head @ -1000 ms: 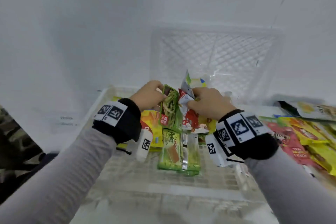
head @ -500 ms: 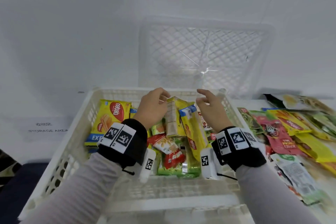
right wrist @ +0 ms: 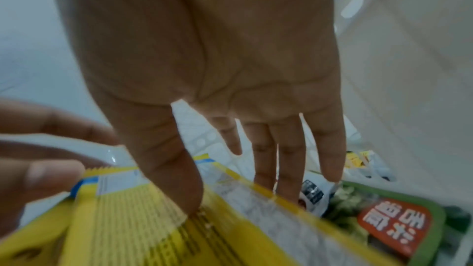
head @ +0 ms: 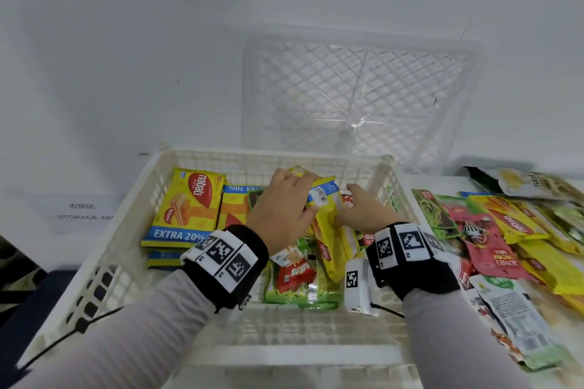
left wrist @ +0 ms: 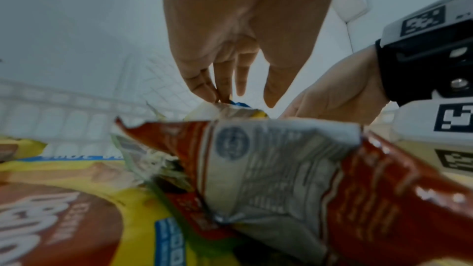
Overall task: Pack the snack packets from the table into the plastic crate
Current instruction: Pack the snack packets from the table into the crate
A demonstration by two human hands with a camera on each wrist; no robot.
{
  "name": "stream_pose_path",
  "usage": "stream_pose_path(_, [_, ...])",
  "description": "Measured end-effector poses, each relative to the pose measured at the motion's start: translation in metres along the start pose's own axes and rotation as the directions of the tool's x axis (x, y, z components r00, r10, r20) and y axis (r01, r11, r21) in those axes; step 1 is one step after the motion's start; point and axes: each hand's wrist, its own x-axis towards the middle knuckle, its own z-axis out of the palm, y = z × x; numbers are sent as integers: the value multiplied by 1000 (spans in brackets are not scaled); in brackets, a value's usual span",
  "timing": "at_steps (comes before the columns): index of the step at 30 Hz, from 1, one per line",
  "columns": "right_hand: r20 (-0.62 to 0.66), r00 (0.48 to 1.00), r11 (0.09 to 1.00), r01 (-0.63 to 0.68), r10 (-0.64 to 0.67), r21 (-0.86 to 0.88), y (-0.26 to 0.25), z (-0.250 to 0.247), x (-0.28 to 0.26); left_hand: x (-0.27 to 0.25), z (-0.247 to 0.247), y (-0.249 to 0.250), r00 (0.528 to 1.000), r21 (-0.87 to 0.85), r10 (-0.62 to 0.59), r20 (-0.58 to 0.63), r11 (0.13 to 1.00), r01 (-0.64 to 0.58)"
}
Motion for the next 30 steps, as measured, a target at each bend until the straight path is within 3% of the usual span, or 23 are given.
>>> stream_pose_path(3, [23, 1000, 999, 4, -6, 48, 3, -6, 2, 0, 0, -1, 997, -4, -65, 37, 998, 65])
stream_pose_path(6, [23, 997, 987, 63, -67, 146, 4, -10, -1, 4, -10, -1, 975, -162, -202, 89, 963, 215])
stream_pose_path(8, [-9, 991, 947, 132, -135, 293, 3, -13, -5, 7, -23, 2, 951, -291, -275, 143, 906, 306])
stream_pose_path(10, [-39, 972, 883, 228, -233, 410, -3, -18, -13, 8, -41, 5, 948, -302, -271, 169, 901, 311])
stream_pose_path(16, [-74, 829, 698, 511, -554, 501, -36, -28, -47, 1, -117, 18, 943, -359, -324, 83, 872, 331])
stream_pose_path(20, [51, 761, 691, 555, -646, 463, -57, -33, -62, -20, -161, 26, 929, -425, -368, 24, 838, 343])
stream_pose_path(24, [246, 704, 721, 523, -666, 455, -72, -26, -64, -57, -182, 20, 859, -506, -505, -85, 765, 399])
stream_pose_path(28, [376, 696, 754, 367, -611, 546, -87, 5, -62, -99, -179, 6, 741, -568, -657, -141, 667, 483])
stream_pose_path(30, [430, 690, 794, 370, -583, 483, -93, 23, -61, -121, -169, -2, 682, -505, -713, -162, 654, 564])
